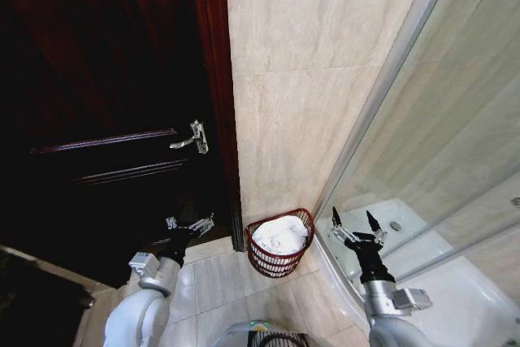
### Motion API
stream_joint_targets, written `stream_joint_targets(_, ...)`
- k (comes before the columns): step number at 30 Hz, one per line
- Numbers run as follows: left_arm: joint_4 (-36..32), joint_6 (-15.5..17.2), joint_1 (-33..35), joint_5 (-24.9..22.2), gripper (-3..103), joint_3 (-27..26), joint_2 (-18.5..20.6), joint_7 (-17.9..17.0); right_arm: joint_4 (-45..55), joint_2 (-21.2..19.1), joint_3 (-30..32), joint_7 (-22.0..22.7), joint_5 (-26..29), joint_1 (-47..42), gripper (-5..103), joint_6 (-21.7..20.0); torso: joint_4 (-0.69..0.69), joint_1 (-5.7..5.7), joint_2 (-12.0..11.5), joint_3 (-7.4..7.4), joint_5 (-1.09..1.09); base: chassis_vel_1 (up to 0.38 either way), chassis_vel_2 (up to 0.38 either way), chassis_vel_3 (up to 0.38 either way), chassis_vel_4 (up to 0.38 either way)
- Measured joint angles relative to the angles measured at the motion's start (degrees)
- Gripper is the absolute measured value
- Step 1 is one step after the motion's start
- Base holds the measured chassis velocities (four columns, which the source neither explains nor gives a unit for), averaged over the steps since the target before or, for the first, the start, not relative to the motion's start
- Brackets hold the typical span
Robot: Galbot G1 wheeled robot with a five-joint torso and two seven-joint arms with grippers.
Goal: Discard the used towel into the hamper.
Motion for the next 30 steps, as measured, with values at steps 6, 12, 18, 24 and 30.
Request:
stream_joint_targets(6,0.0,0.0,0.0,0.0,100,0.0,0.0,0.0,0.0,0.0,0.0,0.0,0.0,0.0,100,0.0,0.00,0.87,1.9,1.10,0.00,0.000,0.000,0.000,0.000)
stream_joint_targets(12,0.0,0.0,0.0,0.0,100,0.0,0.0,0.0,0.0,0.0,0.0,0.0,0.0,0.0,100,0.0,0.00,1.49,3.3,1.87,0.00,0.000,0.000,0.000,0.000)
stream_joint_targets(18,0.0,0.0,0.0,0.0,100,0.0,0.0,0.0,0.0,0.0,0.0,0.0,0.0,0.0,100,0.0,0.00,1.54,3.5,1.95,0.00,0.000,0.000,0.000,0.000)
stream_joint_targets(24,0.0,0.0,0.0,0.0,100,0.0,0.0,0.0,0.0,0.0,0.0,0.0,0.0,0.0,100,0.0,0.00,1.50,3.3,1.89,0.00,0.000,0.000,0.000,0.000)
stream_joint_targets(30,0.0,0.0,0.0,0.0,100,0.0,0.0,0.0,0.0,0.0,0.0,0.0,0.0,0.0,100,0.0,0.00,1.43,3.2,1.80,0.00,0.010,0.014,0.019,0.016)
